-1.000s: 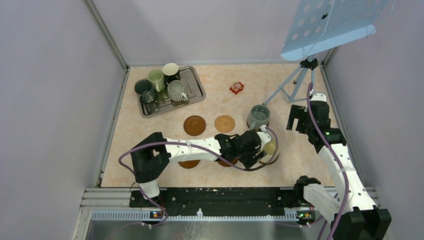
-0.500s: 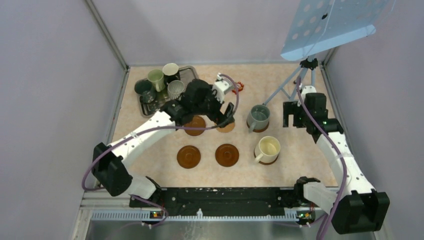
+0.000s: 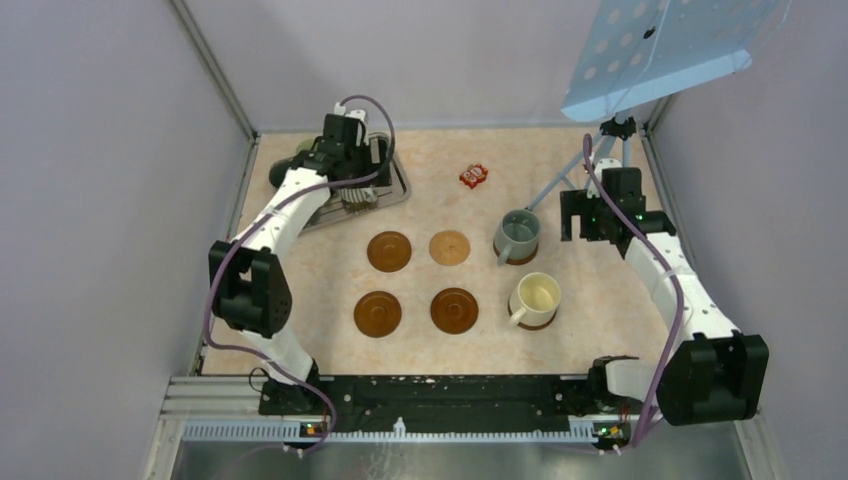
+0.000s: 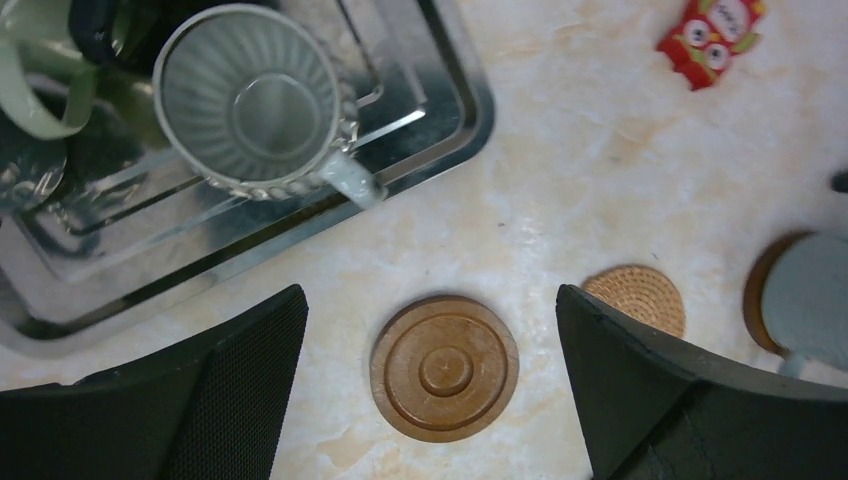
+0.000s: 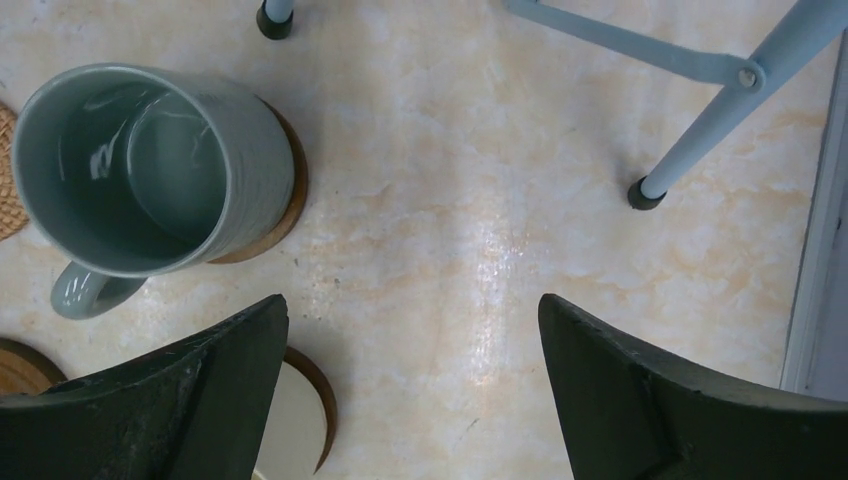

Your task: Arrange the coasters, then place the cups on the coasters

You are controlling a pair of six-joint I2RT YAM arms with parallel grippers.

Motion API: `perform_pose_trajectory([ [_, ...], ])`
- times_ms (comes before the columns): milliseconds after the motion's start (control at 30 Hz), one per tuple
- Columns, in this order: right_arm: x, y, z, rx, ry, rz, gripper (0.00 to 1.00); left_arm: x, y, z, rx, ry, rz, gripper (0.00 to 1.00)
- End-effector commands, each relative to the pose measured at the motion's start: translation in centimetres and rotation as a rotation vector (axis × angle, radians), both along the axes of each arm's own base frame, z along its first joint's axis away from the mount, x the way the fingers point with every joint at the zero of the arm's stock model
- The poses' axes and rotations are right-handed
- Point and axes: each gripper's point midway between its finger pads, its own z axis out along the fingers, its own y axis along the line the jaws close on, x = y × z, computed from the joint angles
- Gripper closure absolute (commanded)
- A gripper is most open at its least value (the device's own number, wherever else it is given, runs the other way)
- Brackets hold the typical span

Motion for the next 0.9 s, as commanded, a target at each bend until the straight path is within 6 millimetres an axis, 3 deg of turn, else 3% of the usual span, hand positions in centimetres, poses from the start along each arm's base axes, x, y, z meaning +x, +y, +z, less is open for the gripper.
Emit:
perform_pose_trajectory([
  [0,2.5,-1.3,2.7,-0.062,-0.073,-0.021,0.06,1.0,3.2,-2.4,0.066,0.042,0.264,0.01],
  [167,2.4,-1.4,3.4,-0.047,-0.104,-0.031,0.07,2.2,4.0,-4.3,0.097,0.050,0.339,0.01],
  [367,0.4,-1.2,1.2,-0.026,-0.044,-0.026,0.08,2.6,4.1,-7.2,0.123,0.116,0.354,0.02],
  [433,0.2,-1.2,1.3,-0.017,-0.043,-0.030,0.08,2.8,4.0,-7.8,0.119,0.127,0.359,0.02],
  [867,1.3,-2.1,2.3,-0.055,-0.066,-0.034,0.09,5.3,4.2,-12.1,0.093,0.150,0.417,0.10],
])
